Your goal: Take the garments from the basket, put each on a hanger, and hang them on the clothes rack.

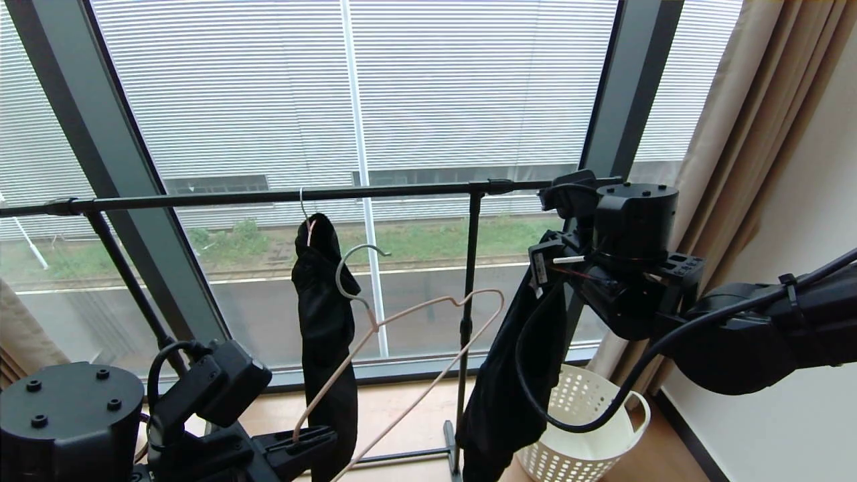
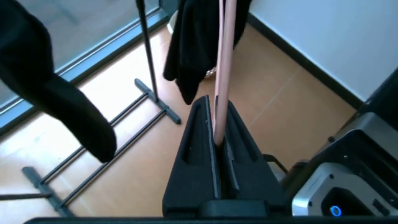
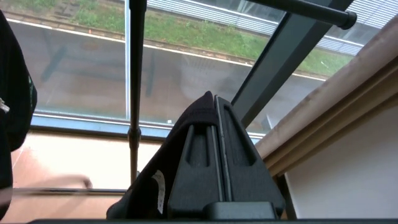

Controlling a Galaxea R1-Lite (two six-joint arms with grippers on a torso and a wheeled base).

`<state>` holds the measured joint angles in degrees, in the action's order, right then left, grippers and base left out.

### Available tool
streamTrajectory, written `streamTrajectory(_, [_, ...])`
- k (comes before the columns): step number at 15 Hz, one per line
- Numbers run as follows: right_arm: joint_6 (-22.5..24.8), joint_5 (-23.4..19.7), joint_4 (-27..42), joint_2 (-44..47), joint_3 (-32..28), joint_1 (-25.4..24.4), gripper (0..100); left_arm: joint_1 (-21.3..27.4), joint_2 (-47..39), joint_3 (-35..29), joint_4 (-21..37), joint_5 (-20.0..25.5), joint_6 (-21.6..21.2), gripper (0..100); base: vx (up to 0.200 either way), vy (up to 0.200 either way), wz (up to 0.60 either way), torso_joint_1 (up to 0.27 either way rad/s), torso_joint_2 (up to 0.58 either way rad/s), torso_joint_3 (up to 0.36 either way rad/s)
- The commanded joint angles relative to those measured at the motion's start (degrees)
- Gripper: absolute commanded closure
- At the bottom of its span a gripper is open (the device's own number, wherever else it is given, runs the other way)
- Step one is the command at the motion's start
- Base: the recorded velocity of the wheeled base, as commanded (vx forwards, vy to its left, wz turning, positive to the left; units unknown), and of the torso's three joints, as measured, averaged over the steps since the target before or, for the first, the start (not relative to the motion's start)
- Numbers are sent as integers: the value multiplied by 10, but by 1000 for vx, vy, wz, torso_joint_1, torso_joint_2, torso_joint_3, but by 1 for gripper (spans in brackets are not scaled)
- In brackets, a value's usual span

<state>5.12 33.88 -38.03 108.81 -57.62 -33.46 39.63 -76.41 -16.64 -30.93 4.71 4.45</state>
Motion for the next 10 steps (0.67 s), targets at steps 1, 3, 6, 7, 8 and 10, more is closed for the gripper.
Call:
streamTrajectory(1, [0,-1,-8,16,3,0,100,-5,-7,20,-21,27,10,100,0,0,0,0,0,0])
streamTrajectory(3, [0,-4,-8,17,2,0,100,-4,-23,24,-45,43,29,100,0,0,0,0,0,0])
streamTrajectory(6, [-2,-5,-9,19,1,0,100,-3,-28,29,-64,58,45,100,0,0,0,0,0,0])
streamTrajectory(7, [-3,-5,-9,25,1,0,100,-3,-28,29,-67,63,46,100,0,0,0,0,0,0])
streamTrajectory(8, [-4,-5,-9,27,1,-2,100,-3,-28,29,-68,63,48,100,0,0,0,0,0,0])
streamTrajectory(10, [-2,-5,-34,38,2,-10,100,-2,-27,29,-73,63,50,100,0,0,0,0,0,0])
